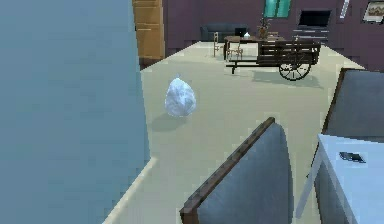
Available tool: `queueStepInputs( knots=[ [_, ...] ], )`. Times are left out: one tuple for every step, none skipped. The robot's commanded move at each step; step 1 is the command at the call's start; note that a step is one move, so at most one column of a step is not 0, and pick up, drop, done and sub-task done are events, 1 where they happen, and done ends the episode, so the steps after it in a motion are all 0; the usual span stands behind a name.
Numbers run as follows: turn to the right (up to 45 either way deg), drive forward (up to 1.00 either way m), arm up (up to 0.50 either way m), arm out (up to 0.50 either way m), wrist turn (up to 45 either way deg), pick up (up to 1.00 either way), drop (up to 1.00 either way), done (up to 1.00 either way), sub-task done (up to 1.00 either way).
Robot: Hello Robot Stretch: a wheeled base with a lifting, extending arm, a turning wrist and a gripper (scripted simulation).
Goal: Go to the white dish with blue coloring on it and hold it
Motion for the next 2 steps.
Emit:
queueStepInputs(
  knots=[
    [0.0,0.0,0.0,0.0,36.0,0.0,0.0,0.0,0.0],
    [0.0,0.0,-0.3,0.0,0.0,0.0,0.0,0.0,0.0]
  ],
)
